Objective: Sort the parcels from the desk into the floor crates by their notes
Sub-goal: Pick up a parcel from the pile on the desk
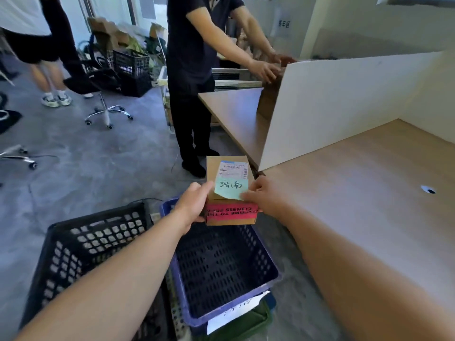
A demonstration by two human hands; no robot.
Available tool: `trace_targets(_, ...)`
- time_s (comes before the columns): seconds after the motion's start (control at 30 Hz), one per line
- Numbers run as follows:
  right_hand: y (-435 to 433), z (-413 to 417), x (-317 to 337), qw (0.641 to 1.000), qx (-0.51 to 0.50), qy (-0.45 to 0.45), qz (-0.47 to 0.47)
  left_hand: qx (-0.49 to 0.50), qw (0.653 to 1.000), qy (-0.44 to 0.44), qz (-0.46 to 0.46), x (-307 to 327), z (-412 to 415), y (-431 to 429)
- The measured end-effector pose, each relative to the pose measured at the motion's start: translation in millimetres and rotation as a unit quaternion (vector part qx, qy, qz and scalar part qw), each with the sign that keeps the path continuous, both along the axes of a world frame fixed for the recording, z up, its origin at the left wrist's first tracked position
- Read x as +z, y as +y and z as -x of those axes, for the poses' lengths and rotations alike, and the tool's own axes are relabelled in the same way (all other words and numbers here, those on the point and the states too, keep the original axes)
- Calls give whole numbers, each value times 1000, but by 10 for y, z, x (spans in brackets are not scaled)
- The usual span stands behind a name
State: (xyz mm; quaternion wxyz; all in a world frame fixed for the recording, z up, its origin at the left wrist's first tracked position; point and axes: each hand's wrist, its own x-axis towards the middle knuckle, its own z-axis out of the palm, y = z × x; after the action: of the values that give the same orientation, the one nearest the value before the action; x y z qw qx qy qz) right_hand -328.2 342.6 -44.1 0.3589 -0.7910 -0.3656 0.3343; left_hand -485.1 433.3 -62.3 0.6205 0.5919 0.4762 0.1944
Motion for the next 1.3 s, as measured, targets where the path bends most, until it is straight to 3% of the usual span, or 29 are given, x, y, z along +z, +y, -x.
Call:
trace_targets(0.2, 411, 328, -46, 998, 53, -36, -13, -15, 995, 14, -100, -162, 403, 491)
trace_targets(0.43, 734, 495, -157, 994, 94, -52, 0, -89, 986, 16, -141, -329, 715, 732)
trace_targets(0.67, 988, 459, -453, 985, 131, -110, 1, -33, 984, 60, -163, -612, 674, 816)
trace_targets(0.83, 1116, 314, -1036, 975, 171, -135, 31, -6, 988, 99, -117, -1170, 564, 809)
trace_targets(1.3, 1477, -207, -3250, 966, 233, -56, 99, 83, 969, 230, -12, -3103, -62, 857)
